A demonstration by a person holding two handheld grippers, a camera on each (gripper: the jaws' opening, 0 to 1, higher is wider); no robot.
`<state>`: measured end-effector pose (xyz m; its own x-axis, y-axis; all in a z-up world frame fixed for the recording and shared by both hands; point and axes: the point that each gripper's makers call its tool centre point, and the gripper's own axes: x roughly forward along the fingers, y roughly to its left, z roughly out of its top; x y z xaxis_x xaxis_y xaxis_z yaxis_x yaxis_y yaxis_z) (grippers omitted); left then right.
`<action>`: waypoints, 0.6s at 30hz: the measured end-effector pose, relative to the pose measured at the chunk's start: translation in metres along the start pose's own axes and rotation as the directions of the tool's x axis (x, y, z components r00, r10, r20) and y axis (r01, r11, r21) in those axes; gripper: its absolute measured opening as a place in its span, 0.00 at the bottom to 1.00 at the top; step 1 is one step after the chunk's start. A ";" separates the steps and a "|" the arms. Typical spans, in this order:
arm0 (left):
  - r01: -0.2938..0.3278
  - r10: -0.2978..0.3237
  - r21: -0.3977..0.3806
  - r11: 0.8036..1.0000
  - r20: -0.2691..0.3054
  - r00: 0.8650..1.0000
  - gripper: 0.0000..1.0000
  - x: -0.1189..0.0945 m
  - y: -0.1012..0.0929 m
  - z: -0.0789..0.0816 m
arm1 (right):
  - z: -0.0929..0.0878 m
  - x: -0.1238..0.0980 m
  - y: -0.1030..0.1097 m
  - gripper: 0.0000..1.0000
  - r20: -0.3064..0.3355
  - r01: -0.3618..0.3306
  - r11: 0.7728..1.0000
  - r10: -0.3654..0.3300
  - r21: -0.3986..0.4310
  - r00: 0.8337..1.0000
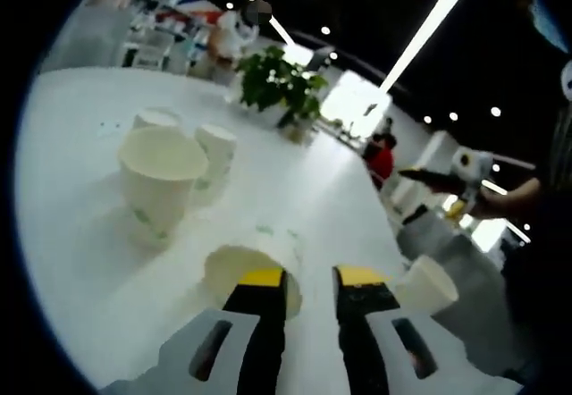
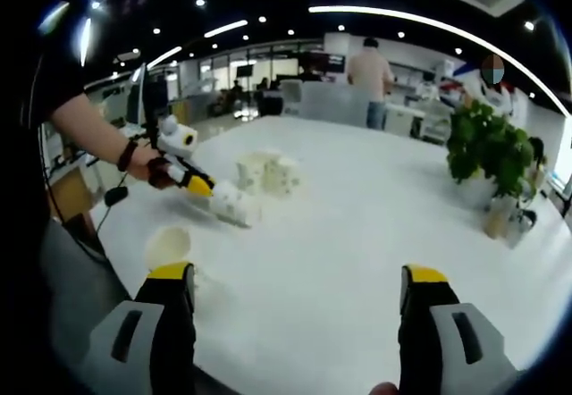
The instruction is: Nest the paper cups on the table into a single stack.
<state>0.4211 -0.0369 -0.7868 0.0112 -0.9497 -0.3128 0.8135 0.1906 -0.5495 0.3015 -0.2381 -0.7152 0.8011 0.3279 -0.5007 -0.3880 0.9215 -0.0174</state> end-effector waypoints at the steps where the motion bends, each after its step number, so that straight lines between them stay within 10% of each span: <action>1: -0.008 0.008 0.003 1.000 -0.006 1.000 0.17 0.001 0.001 -0.002 | 0.000 0.000 0.000 0.93 0.001 0.000 1.000 0.000 -0.002 1.000; 18: -0.047 0.048 -0.008 0.999 0.032 0.998 0.00 0.004 0.003 -0.002 | -0.001 0.000 0.004 0.93 -0.011 -0.035 0.998 0.034 -0.060 0.999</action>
<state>0.4217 -0.0400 -0.7915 0.0686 -0.9470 -0.3137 0.8071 0.2375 -0.5405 0.2992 -0.2347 -0.7157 0.7822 0.3566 -0.5108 -0.4421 0.8955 -0.0519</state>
